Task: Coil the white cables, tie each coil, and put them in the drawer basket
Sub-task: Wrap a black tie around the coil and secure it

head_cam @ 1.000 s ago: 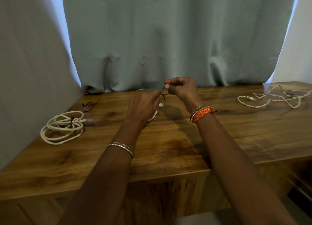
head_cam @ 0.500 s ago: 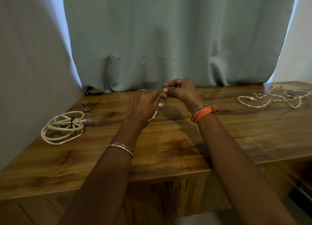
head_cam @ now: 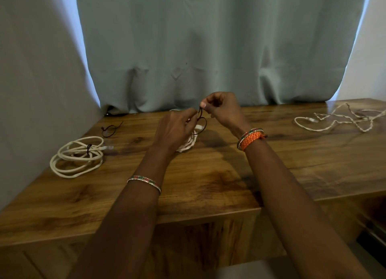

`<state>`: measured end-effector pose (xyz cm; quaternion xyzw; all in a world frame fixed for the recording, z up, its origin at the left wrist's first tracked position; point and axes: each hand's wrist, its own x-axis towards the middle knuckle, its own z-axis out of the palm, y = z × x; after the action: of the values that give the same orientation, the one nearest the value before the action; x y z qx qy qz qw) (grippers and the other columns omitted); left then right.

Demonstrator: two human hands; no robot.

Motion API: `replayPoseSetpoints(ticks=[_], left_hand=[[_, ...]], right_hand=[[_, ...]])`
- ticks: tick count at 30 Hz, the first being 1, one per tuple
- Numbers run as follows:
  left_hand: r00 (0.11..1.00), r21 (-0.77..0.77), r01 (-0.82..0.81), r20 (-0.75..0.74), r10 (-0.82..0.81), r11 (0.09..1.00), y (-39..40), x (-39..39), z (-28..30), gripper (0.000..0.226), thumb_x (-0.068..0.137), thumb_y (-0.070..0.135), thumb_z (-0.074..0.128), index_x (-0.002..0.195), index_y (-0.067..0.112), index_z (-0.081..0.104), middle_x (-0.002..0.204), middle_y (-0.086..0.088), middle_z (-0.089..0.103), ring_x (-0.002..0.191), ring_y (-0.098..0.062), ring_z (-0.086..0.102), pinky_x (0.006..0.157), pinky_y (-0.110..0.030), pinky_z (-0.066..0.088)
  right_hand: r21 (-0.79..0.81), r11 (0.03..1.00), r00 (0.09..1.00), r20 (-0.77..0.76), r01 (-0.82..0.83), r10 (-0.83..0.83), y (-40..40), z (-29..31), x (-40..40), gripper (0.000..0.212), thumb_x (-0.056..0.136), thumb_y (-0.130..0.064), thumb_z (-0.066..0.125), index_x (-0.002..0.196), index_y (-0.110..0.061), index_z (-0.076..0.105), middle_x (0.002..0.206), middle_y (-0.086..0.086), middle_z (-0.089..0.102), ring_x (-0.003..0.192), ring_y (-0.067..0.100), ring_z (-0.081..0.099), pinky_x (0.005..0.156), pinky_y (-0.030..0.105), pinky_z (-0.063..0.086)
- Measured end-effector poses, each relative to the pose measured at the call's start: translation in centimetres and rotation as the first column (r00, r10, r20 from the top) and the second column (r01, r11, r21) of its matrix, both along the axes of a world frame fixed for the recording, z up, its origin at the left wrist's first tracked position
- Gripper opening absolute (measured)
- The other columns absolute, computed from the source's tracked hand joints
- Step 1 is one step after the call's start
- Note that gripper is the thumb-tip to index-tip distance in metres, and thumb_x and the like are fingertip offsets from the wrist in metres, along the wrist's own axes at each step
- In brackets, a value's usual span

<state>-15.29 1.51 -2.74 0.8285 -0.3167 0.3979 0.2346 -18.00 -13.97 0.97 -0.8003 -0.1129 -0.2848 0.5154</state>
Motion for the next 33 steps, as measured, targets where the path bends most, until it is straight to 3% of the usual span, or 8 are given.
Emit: replayPoseSetpoints(ticks=[7,12,16,20,22,24,28,33], left_hand=[[0.900,-0.384,0.250,-0.247,-0.360,0.889,-0.5,-1.1,0.7,0.028,0.095,0.042,0.046,0.105,0.025,0.066,0.088,0.009,0.070,0.083,-0.001,0.064,0.070,-0.021,0.049],[0.773,-0.609,0.185,-0.394,-0.497,0.771,-0.7,-2.0,2.0,0.016,0.090,0.021,0.061,0.081,0.009,0.068,0.044,0.011,0.057,0.035,0.001,0.047,0.037,-0.010,0.034],[0.622,-0.591,0.227,-0.524,-0.582,0.774,-1.0,-2.5,1.8,0.022,0.089,0.008,0.060,0.067,0.011,0.063,0.042,0.008,0.056,0.031,0.000,0.044,0.034,-0.010,0.030],[0.629,-0.549,0.256,-0.531,-0.568,0.796,-1.2,-2.4,2.1,0.025,0.088,0.010,0.061,0.064,0.017,0.064,0.045,0.007,0.056,0.035,-0.002,0.043,0.037,-0.012,0.026],[0.632,-0.531,0.259,-0.538,-0.557,0.807,-1.4,-2.5,1.9,0.026,0.088,0.009,0.060,0.064,0.017,0.063,0.045,0.008,0.056,0.036,-0.002,0.045,0.037,-0.012,0.028],[0.650,-0.543,0.231,-0.531,-0.543,0.807,-1.3,-2.5,1.8,0.026,0.088,0.008,0.060,0.063,0.017,0.062,0.043,0.009,0.055,0.036,-0.001,0.045,0.036,-0.011,0.028],[0.699,-0.640,0.122,-0.488,-0.523,0.759,-0.5,-1.9,2.0,0.025,0.087,0.006,0.058,0.064,0.016,0.062,0.038,0.009,0.050,0.032,-0.001,0.039,0.036,-0.010,0.025],[0.683,-0.639,0.158,-0.480,-0.551,0.753,-0.8,-2.5,2.1,0.024,0.091,0.009,0.056,0.067,0.012,0.060,0.036,0.010,0.048,0.032,0.000,0.040,0.036,-0.010,0.029]], right_hand=[[-0.097,0.993,0.996,0.071,0.067,-0.060,0.4,-0.1,0.4,0.012,0.087,-0.014,0.065,0.076,-0.017,0.061,0.069,-0.010,0.059,0.066,0.000,0.055,0.060,0.013,0.042],[-0.148,0.986,0.994,0.089,0.082,-0.069,1.3,-0.5,0.2,0.014,0.090,-0.013,0.060,0.078,-0.019,0.058,0.077,-0.006,0.062,0.074,0.009,0.061,0.066,0.021,0.048],[0.073,0.948,0.910,0.265,0.310,-0.318,0.0,0.3,0.1,0.013,0.091,-0.003,0.052,0.090,-0.002,0.064,0.087,0.003,0.063,0.083,0.011,0.055,0.073,0.021,0.042],[0.409,0.787,0.781,0.232,0.462,-0.580,-3.3,1.0,0.1,0.011,0.091,-0.001,0.052,0.089,-0.003,0.063,0.083,0.005,0.058,0.080,0.012,0.051,0.066,0.003,0.035],[0.517,0.776,0.867,0.121,0.361,-0.484,-3.7,0.7,0.6,0.012,0.093,-0.007,0.055,0.082,-0.009,0.060,0.076,0.002,0.057,0.070,0.011,0.054,0.066,0.014,0.050],[0.636,0.766,0.991,0.021,0.091,-0.136,-3.5,0.6,0.8,0.014,0.094,-0.017,0.056,0.081,-0.013,0.057,0.071,0.002,0.055,0.063,0.010,0.055,0.056,0.023,0.054],[0.496,0.819,0.897,-0.157,-0.289,0.412,-2.9,0.6,-0.3,0.036,0.096,-0.036,0.048,0.115,-0.007,0.058,0.094,0.007,0.063,0.084,0.018,0.063,0.073,0.028,0.057],[0.233,0.885,0.873,-0.190,-0.404,0.449,-0.4,-0.1,-1.1,0.033,0.091,-0.016,0.058,0.113,0.008,0.059,0.099,0.014,0.066,0.089,0.018,0.066,0.074,0.025,0.055]])
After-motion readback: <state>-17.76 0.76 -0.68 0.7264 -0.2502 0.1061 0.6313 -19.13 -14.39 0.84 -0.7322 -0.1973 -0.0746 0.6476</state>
